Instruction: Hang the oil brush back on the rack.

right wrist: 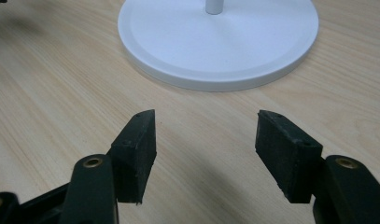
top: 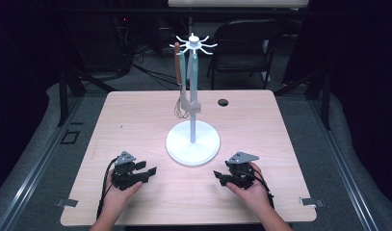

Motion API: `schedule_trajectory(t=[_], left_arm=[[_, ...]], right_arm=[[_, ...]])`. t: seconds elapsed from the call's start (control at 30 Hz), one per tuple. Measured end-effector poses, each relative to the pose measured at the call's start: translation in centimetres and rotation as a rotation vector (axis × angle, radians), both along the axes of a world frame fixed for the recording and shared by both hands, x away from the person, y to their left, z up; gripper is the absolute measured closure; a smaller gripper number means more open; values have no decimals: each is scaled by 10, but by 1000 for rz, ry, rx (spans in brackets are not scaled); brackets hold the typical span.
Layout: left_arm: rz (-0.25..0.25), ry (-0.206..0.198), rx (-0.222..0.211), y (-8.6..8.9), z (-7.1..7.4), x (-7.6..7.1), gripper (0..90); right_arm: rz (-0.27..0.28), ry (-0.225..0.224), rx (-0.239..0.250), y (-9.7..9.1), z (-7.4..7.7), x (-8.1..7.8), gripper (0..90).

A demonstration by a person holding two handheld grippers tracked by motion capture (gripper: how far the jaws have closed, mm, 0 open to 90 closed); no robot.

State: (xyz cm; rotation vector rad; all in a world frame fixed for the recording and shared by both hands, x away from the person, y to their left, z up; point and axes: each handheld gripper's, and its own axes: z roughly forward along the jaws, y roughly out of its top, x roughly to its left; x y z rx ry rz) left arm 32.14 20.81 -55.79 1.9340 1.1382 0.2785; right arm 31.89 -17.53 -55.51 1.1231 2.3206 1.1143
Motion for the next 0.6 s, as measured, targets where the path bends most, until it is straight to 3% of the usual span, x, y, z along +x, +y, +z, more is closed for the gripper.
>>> schedule_trajectory(t=[0.33,0.6], left_arm=[[-31,5,36,-6,-14,2,432],[-33,12,29,-7,-16,2,430]], right_arm=[[11,0,-11,2,-3,-1,385],[18,1,-20,4,-7,-1,386]])
